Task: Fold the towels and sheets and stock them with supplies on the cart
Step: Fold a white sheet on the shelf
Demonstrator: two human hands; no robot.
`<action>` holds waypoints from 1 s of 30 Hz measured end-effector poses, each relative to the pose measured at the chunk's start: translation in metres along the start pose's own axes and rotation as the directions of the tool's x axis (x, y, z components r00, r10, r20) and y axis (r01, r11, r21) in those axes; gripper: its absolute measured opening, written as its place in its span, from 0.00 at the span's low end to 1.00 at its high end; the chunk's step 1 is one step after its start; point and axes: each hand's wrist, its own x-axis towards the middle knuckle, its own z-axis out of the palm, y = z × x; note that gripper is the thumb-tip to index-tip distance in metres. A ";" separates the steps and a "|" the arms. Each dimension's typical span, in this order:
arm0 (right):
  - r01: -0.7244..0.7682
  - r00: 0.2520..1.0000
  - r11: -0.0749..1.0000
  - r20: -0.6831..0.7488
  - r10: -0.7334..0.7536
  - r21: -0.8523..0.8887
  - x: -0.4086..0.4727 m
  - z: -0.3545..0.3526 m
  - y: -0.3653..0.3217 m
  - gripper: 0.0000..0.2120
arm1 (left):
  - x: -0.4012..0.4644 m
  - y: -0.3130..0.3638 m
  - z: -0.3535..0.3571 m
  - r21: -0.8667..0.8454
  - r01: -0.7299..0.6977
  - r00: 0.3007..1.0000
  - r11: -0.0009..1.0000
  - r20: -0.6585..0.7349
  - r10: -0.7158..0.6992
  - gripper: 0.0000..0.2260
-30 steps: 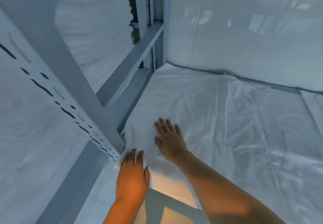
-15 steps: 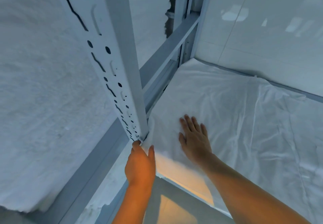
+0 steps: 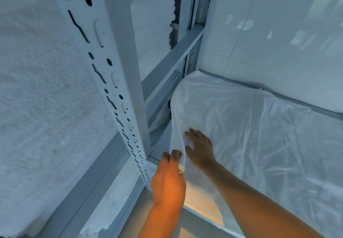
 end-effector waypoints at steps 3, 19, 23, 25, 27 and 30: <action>-0.150 0.988 0.956 0.004 0.154 0.253 0.024 -0.028 -0.006 0.16 | -0.001 0.005 0.010 0.113 -0.019 0.995 0.993 0.102 0.007 0.23; -0.228 0.973 0.972 -0.012 0.229 0.054 0.175 -0.038 -0.083 0.14 | -0.005 -0.003 0.049 0.342 -0.266 0.933 0.901 0.325 0.152 0.24; -0.204 0.979 0.978 -0.019 0.205 0.041 0.180 -0.037 -0.084 0.08 | -0.012 -0.011 0.044 0.244 -0.245 0.902 0.939 0.412 0.128 0.33; -0.194 0.978 0.977 -0.061 0.199 0.085 0.177 -0.047 -0.081 0.05 | -0.009 -0.011 0.025 0.143 -0.161 0.913 0.977 0.397 0.093 0.36; -0.197 0.969 0.970 -0.119 0.215 0.145 0.172 -0.067 -0.073 0.11 | -0.020 -0.009 0.023 0.040 -0.185 0.970 0.982 0.171 0.176 0.29; -0.200 0.947 0.952 -0.203 0.249 0.233 0.158 -0.109 -0.049 0.12 | -0.026 0.037 0.003 -0.031 -0.174 0.960 0.984 0.217 0.177 0.36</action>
